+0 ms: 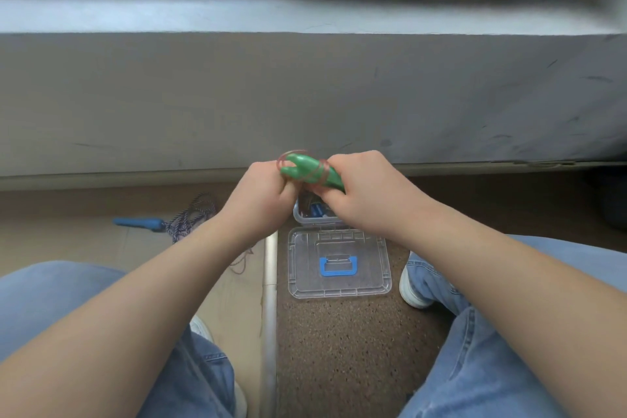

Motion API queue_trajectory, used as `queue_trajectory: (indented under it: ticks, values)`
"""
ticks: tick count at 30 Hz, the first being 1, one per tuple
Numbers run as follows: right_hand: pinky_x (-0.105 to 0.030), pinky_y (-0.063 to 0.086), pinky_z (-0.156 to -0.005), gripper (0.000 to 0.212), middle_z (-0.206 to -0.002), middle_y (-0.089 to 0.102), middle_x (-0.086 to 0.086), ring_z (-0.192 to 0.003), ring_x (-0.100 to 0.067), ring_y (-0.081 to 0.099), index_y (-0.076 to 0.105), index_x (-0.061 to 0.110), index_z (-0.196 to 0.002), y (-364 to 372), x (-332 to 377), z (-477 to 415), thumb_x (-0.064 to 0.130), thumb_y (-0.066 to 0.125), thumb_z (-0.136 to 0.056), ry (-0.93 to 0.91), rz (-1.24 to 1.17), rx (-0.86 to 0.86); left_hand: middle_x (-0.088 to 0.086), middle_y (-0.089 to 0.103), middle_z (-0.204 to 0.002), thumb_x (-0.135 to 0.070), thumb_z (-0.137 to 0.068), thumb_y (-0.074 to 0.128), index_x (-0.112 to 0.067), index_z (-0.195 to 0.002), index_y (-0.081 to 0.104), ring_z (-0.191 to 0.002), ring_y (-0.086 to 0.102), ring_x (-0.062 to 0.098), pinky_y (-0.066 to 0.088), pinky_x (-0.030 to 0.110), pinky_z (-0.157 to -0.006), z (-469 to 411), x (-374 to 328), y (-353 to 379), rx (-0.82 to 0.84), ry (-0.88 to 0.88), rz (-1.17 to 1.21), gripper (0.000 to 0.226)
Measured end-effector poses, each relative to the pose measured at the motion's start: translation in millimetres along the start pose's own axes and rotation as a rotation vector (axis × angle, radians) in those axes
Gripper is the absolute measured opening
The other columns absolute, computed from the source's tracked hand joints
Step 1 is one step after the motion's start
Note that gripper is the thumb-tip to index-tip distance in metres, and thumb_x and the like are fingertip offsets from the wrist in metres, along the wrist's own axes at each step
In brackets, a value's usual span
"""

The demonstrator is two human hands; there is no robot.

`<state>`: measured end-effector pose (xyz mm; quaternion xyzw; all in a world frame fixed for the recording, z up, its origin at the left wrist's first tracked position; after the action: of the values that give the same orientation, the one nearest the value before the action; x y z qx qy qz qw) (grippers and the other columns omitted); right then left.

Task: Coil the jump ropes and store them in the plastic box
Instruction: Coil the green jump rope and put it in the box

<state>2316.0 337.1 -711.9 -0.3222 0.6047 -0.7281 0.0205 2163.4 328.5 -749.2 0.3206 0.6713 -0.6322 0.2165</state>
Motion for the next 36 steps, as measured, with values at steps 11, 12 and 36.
queue_trajectory:
  ticks: [11,12,36]
  values:
    - [-0.033,0.042,-0.069,0.009,-0.090,0.054,-0.004,-0.082,-0.031,0.053,0.048,0.024,-0.095,11.7,-16.8,5.8,0.031,0.053,-0.098,0.194,0.236,0.234,-0.004,0.056,-0.066,-0.043,-0.101,0.034,-0.019,-0.080,0.060,-0.058,0.056,0.026,0.043,0.034,-0.047,19.1,-25.1,10.6,0.138,0.569,-0.393,0.041]
    - [-0.034,0.041,-0.068,0.008,-0.084,0.047,-0.001,-0.080,-0.030,0.050,0.049,0.023,-0.094,16.3,-11.6,7.2,0.029,0.052,-0.098,0.153,0.271,0.263,-0.004,0.058,-0.068,-0.043,-0.101,0.036,-0.019,-0.079,0.062,-0.057,0.057,0.028,0.043,0.034,-0.046,18.5,-25.1,9.1,0.112,0.587,-0.416,0.041]
    - [-0.036,0.043,-0.066,0.015,-0.076,0.046,-0.003,-0.076,-0.032,0.052,0.051,0.018,-0.109,-5.8,-30.8,-1.3,0.028,0.055,-0.099,0.205,0.189,0.079,-0.006,0.049,-0.060,-0.042,-0.097,0.036,-0.019,-0.078,0.054,-0.057,0.046,0.017,0.038,0.035,-0.054,14.0,-13.1,11.6,0.239,0.393,-0.257,0.035]
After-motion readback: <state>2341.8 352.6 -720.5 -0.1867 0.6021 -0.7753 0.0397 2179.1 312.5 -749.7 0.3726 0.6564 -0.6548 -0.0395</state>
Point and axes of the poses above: each hand's wrist, its own z-axis away from the middle knuckle, its own y-axis out of the palm, x = y × z, the point moved 4 cm from there along -z, towards the middle knuckle
